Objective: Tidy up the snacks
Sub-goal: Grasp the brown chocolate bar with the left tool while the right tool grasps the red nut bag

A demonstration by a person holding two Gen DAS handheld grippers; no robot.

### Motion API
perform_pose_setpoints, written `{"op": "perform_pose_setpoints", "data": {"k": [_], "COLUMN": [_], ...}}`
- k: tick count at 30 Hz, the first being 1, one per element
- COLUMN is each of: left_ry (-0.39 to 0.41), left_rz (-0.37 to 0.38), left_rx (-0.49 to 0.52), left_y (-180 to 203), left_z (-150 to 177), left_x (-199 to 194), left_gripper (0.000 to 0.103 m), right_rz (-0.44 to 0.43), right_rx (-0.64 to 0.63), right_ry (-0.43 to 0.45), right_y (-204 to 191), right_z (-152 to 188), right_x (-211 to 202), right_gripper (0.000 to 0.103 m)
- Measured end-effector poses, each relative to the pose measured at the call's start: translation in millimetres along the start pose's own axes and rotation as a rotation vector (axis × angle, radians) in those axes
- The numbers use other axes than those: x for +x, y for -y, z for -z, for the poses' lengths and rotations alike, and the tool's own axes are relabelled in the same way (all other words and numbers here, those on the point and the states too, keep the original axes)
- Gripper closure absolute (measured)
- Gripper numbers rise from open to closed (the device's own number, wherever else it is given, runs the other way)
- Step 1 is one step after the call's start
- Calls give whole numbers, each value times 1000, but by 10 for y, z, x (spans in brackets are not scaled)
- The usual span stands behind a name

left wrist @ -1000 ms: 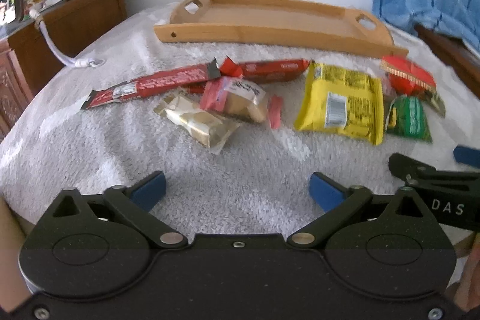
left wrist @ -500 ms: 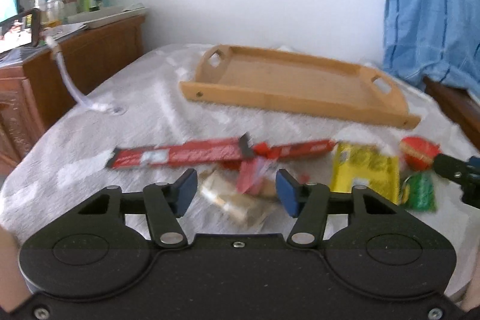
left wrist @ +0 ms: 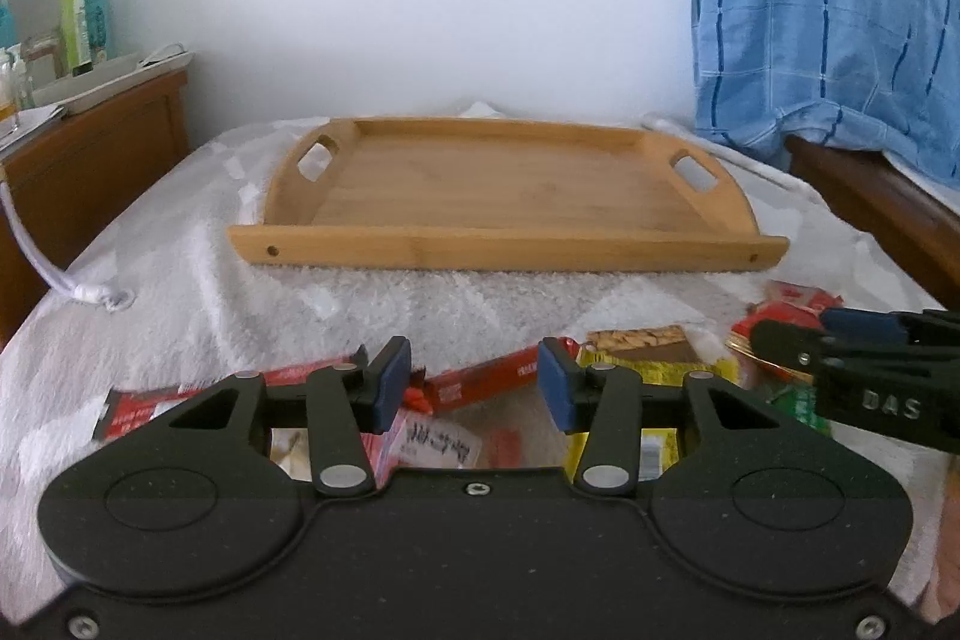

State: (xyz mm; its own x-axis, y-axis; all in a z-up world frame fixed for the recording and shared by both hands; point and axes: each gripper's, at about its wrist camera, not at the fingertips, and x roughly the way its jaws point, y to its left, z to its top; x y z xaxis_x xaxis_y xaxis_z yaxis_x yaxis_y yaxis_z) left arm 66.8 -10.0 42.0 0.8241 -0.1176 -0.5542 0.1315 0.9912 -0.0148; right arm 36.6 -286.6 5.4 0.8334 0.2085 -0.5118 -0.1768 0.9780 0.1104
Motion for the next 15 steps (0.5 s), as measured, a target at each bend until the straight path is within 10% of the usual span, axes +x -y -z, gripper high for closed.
{"op": "perform_pose_setpoints", "data": {"k": [9,12,15], "left_ry": [-120,-87,-89], "left_rz": [113,100,79], "left_rx": [17,46,81], "left_y": [46,79,122], "left_z": [-3,4,-2], "left_x": [218,189,234], "left_gripper": [76,74,62], "right_rz": [-10,0,-23], "right_rx": [5,62,180], "right_ry": [53,38,28], "right_y": [63,148,312], "right_z": [24,58,63], "right_x": [-219,-224,-196], "right_gripper": [71,41,32]}}
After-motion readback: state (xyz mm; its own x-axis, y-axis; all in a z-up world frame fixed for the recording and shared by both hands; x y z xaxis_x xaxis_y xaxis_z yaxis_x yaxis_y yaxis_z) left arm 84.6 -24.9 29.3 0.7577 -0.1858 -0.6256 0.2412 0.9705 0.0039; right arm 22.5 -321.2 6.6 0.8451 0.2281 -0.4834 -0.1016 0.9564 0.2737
